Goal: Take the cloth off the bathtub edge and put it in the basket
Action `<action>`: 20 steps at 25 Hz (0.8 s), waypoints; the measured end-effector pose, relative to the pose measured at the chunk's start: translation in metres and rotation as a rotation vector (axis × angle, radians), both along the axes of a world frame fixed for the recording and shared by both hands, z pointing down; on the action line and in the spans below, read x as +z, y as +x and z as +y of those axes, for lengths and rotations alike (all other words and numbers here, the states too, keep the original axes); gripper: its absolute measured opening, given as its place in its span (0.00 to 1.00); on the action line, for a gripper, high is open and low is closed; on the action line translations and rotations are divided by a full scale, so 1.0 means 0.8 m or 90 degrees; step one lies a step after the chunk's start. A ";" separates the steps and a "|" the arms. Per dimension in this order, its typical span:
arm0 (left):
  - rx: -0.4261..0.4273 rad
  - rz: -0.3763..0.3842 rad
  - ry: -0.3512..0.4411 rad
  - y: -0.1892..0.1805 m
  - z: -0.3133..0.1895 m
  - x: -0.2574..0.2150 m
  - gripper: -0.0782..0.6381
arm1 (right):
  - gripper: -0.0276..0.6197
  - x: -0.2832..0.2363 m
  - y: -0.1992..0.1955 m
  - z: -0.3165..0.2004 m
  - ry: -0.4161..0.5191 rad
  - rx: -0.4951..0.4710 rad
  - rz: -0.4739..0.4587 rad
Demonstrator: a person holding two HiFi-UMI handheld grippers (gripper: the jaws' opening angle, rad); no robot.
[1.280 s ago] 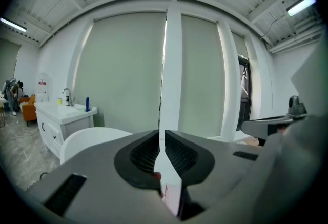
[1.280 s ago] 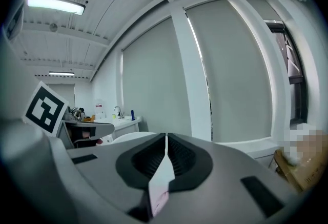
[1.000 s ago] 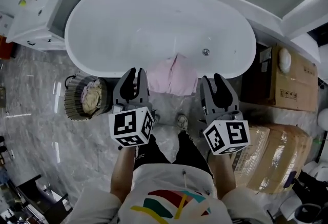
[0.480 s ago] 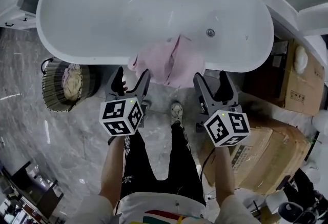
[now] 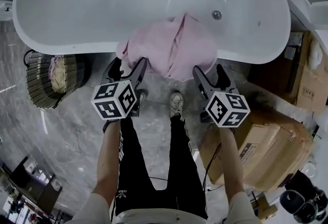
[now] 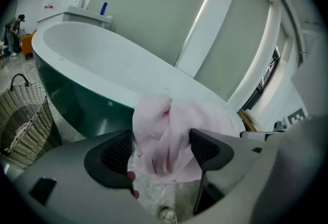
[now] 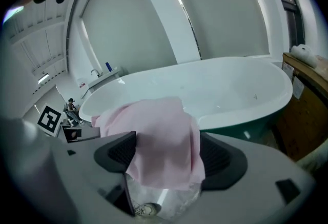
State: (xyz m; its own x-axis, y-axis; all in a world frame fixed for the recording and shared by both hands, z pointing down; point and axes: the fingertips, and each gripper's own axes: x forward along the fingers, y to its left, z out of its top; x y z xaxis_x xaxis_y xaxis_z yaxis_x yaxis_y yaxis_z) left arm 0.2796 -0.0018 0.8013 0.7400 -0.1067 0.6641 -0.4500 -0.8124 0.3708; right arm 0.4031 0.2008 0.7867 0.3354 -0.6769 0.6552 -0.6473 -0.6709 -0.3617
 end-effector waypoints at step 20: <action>0.190 -0.093 0.074 0.026 0.036 0.027 0.35 | 0.32 0.049 -0.013 -0.029 -0.010 -0.090 -0.077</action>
State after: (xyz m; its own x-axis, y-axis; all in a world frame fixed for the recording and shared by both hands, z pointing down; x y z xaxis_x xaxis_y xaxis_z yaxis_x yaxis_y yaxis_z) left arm 0.3001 0.0270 0.8228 0.6475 0.0186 0.7618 -0.2273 -0.9495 0.2164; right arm 0.3929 0.1776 0.8257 0.1553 -0.7016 0.6955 -0.6884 -0.5818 -0.4332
